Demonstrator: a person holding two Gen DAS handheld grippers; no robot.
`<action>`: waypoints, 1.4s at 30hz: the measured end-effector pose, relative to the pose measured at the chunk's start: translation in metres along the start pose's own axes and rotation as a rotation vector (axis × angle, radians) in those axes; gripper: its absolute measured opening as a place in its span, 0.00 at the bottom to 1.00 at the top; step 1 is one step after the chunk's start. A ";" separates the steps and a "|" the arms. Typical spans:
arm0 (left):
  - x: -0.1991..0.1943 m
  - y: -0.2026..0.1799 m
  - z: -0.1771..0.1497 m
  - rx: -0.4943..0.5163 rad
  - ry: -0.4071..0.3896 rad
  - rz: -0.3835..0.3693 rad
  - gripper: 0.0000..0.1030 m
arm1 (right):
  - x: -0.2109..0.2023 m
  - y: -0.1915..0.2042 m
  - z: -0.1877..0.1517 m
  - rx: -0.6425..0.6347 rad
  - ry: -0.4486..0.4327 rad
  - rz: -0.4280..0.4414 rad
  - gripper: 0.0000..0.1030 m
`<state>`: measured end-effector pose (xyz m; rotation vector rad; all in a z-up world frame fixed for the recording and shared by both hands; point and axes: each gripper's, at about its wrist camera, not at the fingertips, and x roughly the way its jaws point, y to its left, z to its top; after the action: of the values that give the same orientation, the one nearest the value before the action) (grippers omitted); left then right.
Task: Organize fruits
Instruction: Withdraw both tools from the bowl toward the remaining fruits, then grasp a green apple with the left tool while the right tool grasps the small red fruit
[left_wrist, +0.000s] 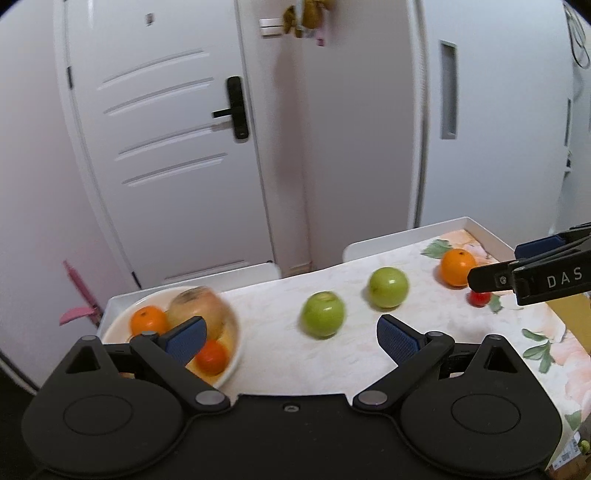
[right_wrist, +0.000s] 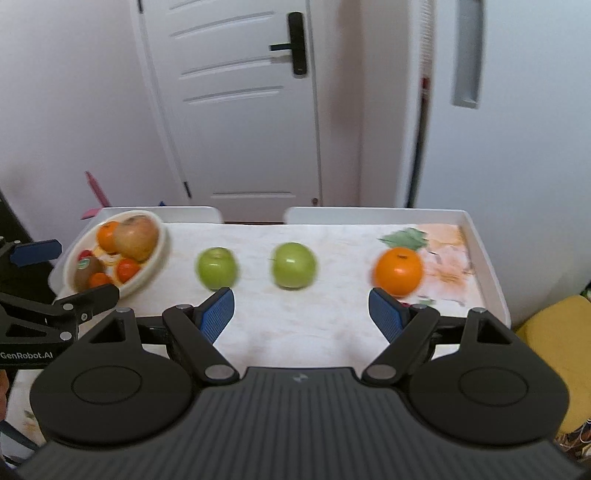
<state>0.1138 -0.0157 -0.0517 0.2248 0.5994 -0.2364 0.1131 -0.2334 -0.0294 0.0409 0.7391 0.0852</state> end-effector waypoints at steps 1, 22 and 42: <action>0.004 -0.006 0.002 0.009 -0.001 -0.003 0.98 | 0.002 -0.007 -0.001 0.006 -0.002 -0.004 0.92; 0.158 -0.027 -0.001 0.109 0.128 -0.046 0.87 | 0.078 -0.067 -0.035 0.155 0.073 -0.119 0.92; 0.178 -0.022 -0.009 0.118 0.182 -0.076 0.56 | 0.116 -0.067 -0.033 0.175 0.098 -0.182 0.76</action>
<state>0.2452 -0.0616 -0.1651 0.3402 0.7758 -0.3272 0.1807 -0.2892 -0.1364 0.1369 0.8439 -0.1528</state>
